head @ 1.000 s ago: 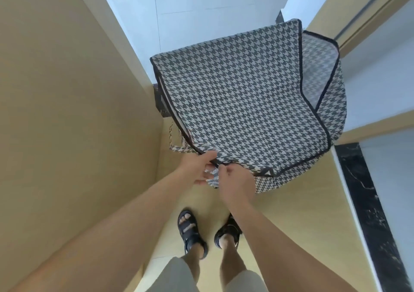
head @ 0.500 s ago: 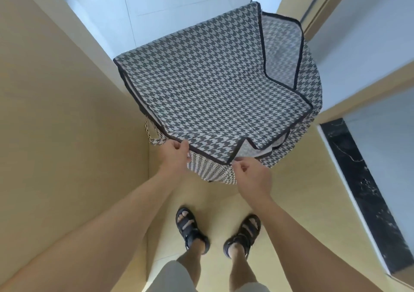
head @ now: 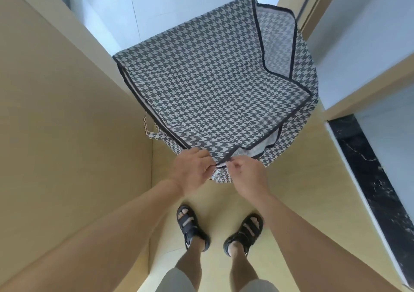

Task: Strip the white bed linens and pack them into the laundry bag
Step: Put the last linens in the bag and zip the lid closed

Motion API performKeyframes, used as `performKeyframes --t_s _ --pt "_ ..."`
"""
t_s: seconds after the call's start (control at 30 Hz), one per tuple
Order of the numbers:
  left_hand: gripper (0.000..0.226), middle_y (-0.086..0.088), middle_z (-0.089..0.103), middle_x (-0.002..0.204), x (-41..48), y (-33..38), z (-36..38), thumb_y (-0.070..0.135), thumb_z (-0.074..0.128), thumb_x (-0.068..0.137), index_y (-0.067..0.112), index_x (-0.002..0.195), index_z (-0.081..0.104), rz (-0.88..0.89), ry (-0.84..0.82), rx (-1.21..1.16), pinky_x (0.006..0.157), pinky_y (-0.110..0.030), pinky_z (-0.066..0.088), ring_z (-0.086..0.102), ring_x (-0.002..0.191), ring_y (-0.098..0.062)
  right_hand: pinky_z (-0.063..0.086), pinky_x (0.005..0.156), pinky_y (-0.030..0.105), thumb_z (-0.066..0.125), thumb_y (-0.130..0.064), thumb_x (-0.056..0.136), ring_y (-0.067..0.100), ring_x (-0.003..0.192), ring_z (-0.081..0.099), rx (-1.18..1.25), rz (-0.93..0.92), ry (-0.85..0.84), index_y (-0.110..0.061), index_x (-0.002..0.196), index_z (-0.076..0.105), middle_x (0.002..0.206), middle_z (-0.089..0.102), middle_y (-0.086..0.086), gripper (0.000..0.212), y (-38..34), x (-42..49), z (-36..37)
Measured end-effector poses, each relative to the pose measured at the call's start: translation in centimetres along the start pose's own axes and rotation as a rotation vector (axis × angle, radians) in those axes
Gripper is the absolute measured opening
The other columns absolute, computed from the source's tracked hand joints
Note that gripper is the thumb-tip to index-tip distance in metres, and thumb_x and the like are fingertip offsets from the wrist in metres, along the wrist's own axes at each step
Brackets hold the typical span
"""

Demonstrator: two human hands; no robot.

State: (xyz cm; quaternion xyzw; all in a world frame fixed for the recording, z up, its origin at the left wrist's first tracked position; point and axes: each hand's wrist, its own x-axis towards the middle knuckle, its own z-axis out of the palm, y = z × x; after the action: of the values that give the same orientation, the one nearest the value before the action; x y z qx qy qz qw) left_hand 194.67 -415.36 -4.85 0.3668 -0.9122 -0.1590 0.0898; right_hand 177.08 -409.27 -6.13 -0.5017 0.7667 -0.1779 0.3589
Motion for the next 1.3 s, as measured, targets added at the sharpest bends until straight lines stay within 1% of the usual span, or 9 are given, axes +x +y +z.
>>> performKeyframes --t_s 0.13,0.27,0.4,0.5,0.63,0.8,1.0,1.17,1.3 --pt "0.006 0.002 0.068 0.078 -3.1 -1.9 -1.1 0.011 0.075 0.084 0.013 0.078 0.073 -0.035 -0.108 -0.03 0.061 -0.029 0.051 0.062 0.07 -0.021 0.057 0.076 0.038 0.058 -0.033 0.1 0.018 0.081 0.068 0.011 0.075 -0.002 -0.017 0.103 0.076 0.092 0.074 -0.002 0.024 3.1 1.2 -2.3" --pt "0.02 0.002 0.062 0.077 -5.8 -3.9 -1.8 0.029 0.056 0.084 0.014 0.075 0.067 -0.177 -0.305 0.096 0.062 -0.029 0.044 0.06 0.075 -0.024 0.053 0.06 0.035 0.058 -0.031 0.1 0.02 0.065 0.062 -0.071 0.032 0.046 -0.01 0.08 0.07 0.072 0.068 0.002 0.031 4.1 3.1 -4.7" --pt "0.036 0.004 0.058 0.099 -2.7 -1.9 -0.4 0.049 0.062 0.082 0.02 0.104 0.061 -0.23 -0.39 0.089 0.075 -0.03 0.034 0.049 0.093 -0.018 0.027 0.043 0.024 0.06 -0.027 0.098 0.006 0.044 0.043 -0.167 -0.115 0.103 -0.024 0.052 0.044 0.049 0.047 -0.008 0.048 2.6 4.1 -5.6" --pt "0.048 0.007 0.054 0.101 2.5 1.6 1.1 0.057 0.062 0.084 0.021 0.115 0.057 -0.269 -0.286 -0.03 0.08 -0.032 0.038 0.043 0.092 -0.014 0.037 0.046 0.029 0.06 -0.027 0.098 0.016 0.051 0.051 -0.206 -0.174 0.071 -0.016 0.058 0.055 0.058 0.057 -0.001 0.042 2.0 3.9 -5.9" --pt "0.027 0.003 0.062 0.093 7.5 4.1 1.9 0.04 0.05 0.098 0.016 0.101 0.063 -0.241 -0.289 0.003 0.068 -0.035 0.048 0.055 0.083 -0.02 0.045 0.053 0.033 0.058 -0.027 0.098 0.024 0.063 0.059 -0.233 -0.217 0.07 -0.01 0.068 0.065 0.071 0.065 0.003 0.035 3.0 3.9 -7.1" --pt "0.017 0.002 0.061 0.084 7.5 3.9 1.3 0.027 0.047 0.097 0.018 0.086 0.056 -0.227 -0.419 0.025 0.054 -0.029 0.036 0.057 0.075 -0.021 0.026 0.043 0.026 0.057 -0.03 0.099 0.02 0.052 0.049 -0.307 -0.157 0.078 -0.009 0.065 0.062 0.06 0.057 0.002 0.04 5.6 5.6 -10.0" --pt "0.021 0.003 0.065 0.09 6.0 1.8 -0.3 0.041 0.059 0.089 0.022 0.097 0.056 -0.46 -0.779 0.144 0.066 -0.029 0.052 0.06 0.078 -0.016 0.029 0.044 0.023 0.056 -0.031 0.1 0.023 0.054 0.054 -0.353 -0.099 0.19 -0.011 0.071 0.066 0.062 0.059 0.001 0.037 6.5 9.2 -16.0" --pt "0.054 0.011 0.067 0.098 13.9 5.4 0.0 0.066 0.06 0.081 0.031 0.121 0.054 -0.4 -0.469 -0.137 0.079 -0.035 0.055 0.064 0.087 -0.015 0.045 0.052 0.031 0.055 -0.032 0.1 0.025 0.064 0.06 -0.362 -0.174 0.128 -0.012 0.071 0.066 0.07 0.064 0.003 0.036 4.4 9.9 -16.0" --pt "0.024 0.008 0.057 0.073 19.6 7.4 1.0 0.046 0.053 0.095 0.024 0.086 0.052 -0.349 -0.328 -0.166 0.055 -0.028 0.038 0.058 0.072 -0.021 0.049 0.069 0.033 0.052 -0.034 0.1 0.026 0.087 0.065 -0.438 -0.22 0.049 -0.017 0.096 0.075 0.095 0.072 0.0 0.028 3.6 10.9 -16.0"
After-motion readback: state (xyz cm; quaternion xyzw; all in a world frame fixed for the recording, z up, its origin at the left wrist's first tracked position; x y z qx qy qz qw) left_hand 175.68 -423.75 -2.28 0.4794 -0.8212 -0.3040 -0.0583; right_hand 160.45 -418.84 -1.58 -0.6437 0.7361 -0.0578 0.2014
